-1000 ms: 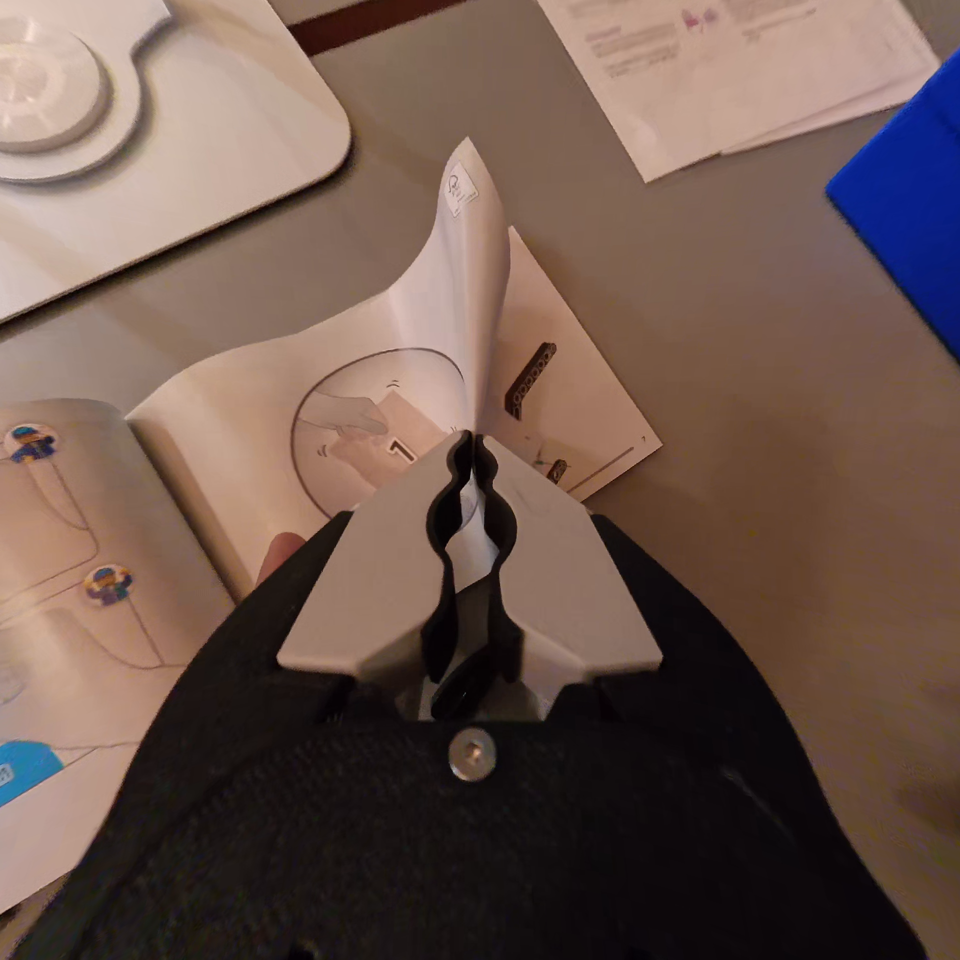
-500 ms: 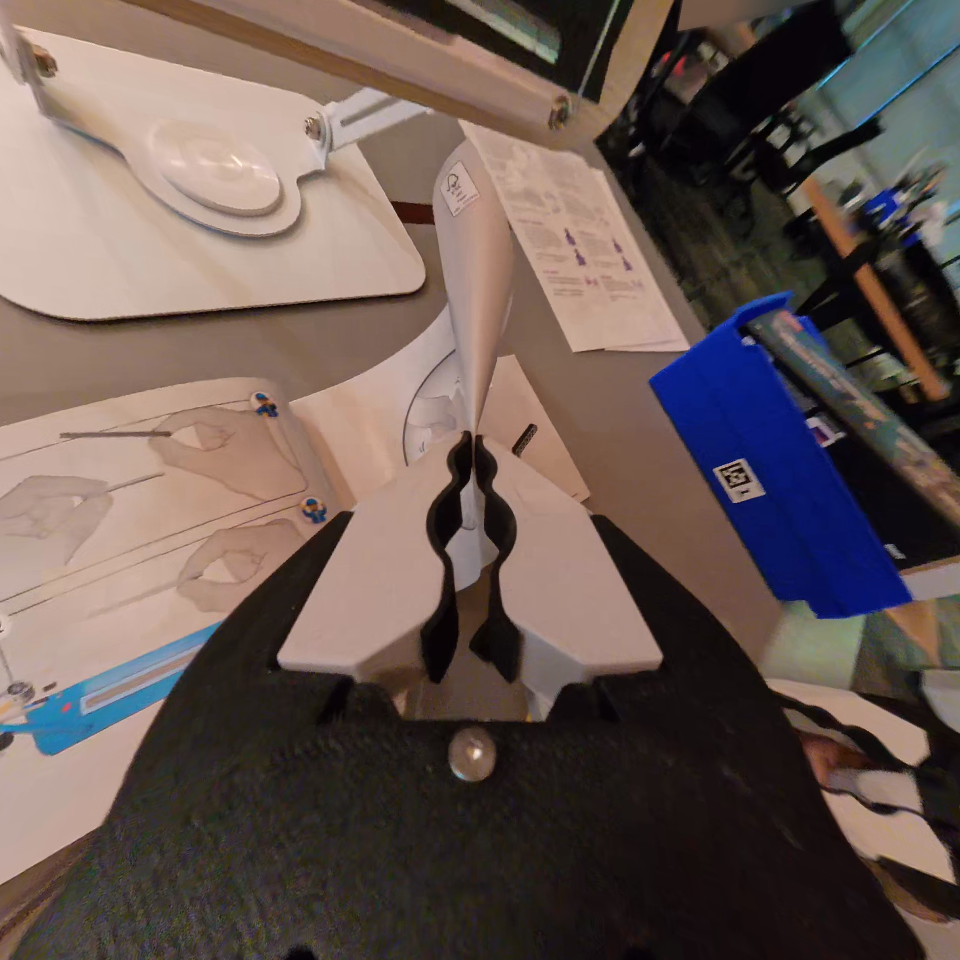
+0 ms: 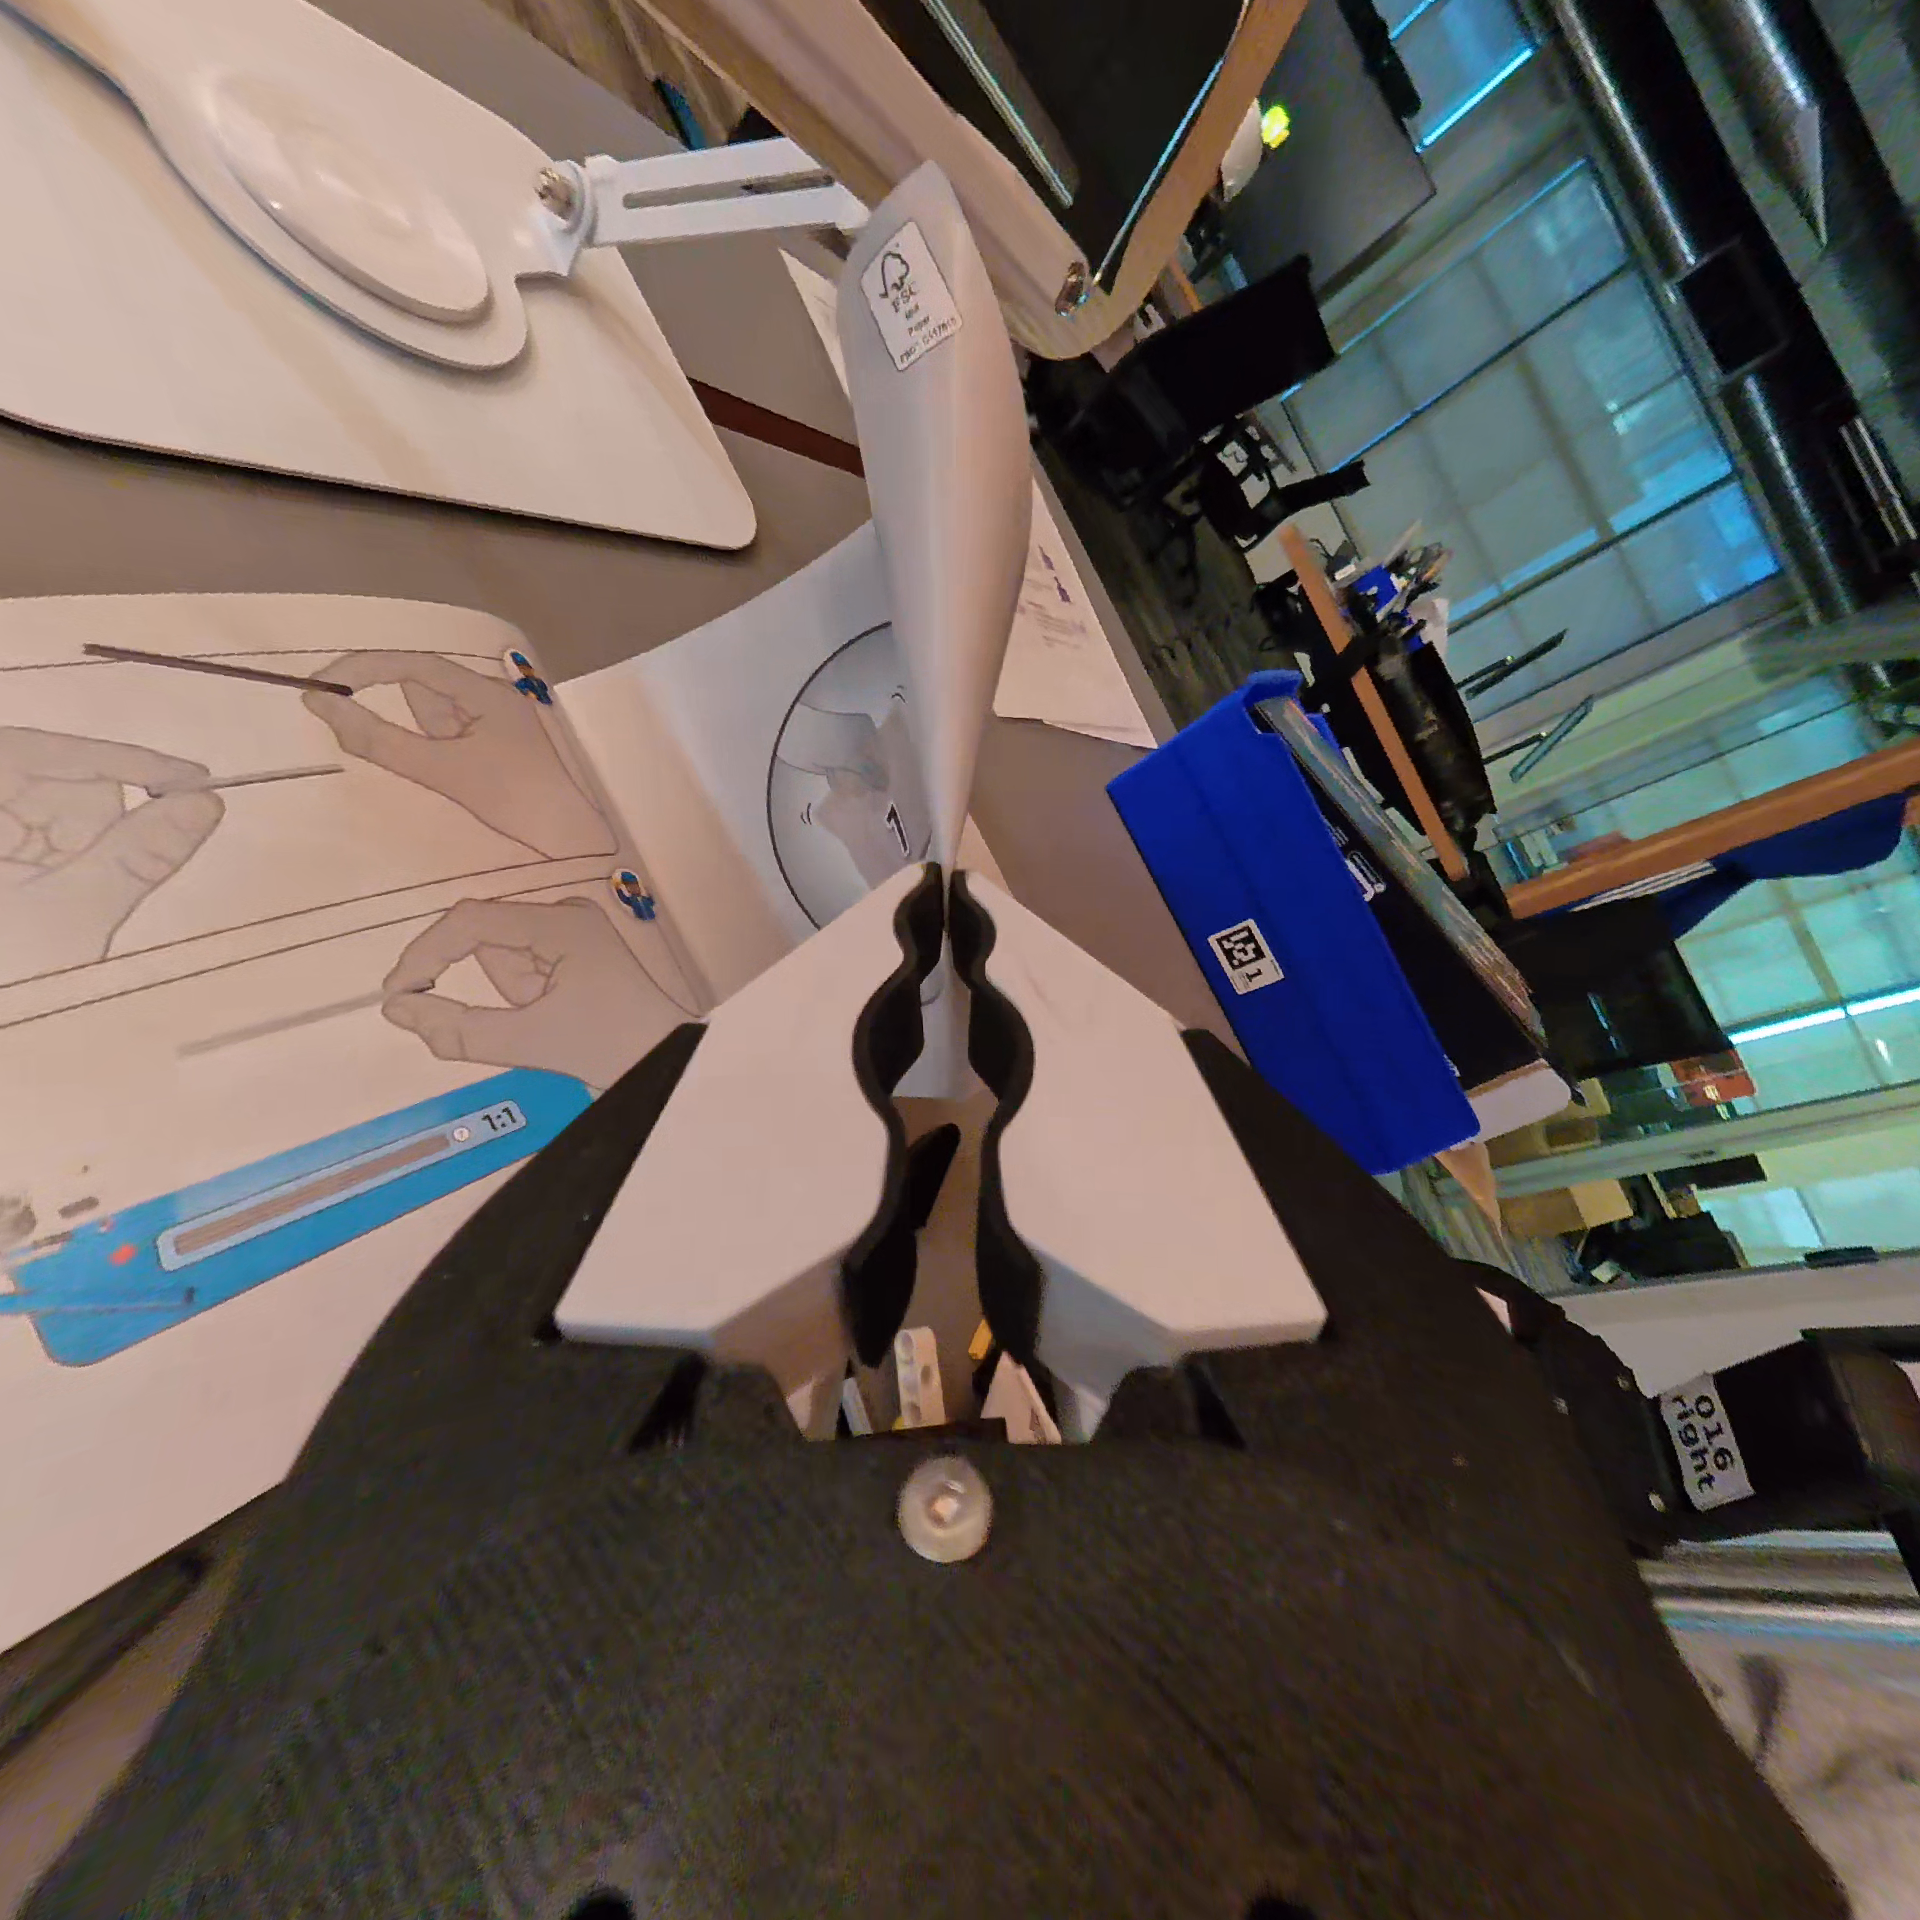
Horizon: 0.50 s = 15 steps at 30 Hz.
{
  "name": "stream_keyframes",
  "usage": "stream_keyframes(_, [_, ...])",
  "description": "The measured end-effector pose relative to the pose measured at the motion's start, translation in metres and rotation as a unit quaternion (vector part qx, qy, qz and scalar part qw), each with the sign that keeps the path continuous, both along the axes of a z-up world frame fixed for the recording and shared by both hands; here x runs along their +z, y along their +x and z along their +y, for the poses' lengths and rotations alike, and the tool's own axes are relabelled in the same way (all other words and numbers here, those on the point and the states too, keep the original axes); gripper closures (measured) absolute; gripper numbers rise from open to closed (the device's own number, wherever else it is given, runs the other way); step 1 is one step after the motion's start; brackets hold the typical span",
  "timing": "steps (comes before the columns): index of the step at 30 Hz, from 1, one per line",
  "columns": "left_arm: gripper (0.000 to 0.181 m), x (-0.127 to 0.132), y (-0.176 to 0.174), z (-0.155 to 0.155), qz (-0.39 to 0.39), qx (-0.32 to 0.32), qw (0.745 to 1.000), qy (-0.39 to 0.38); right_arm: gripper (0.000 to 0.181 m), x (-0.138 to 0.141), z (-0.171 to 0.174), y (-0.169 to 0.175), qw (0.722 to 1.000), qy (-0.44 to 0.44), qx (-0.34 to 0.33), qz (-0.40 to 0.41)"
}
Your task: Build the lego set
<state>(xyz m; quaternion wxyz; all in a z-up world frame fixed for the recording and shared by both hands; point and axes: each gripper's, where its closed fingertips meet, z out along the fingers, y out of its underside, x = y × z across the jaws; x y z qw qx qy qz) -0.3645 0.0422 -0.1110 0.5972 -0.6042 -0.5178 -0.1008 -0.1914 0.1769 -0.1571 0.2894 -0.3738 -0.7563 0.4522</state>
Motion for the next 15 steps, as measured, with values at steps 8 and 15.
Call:
stream_keyframes(8, [0.181,0.002,0.003,0.004,-0.006,-0.016,1.0,0.022,0.151,0.003,0.006,-0.006,1.0,0.002,-0.021,0.012])
stream_keyframes(15, [0.181,0.002,0.002,0.005,-0.011,-0.024,0.999,0.021,0.15,0.053,-0.046,-0.055,0.993,-0.087,0.039,0.073])
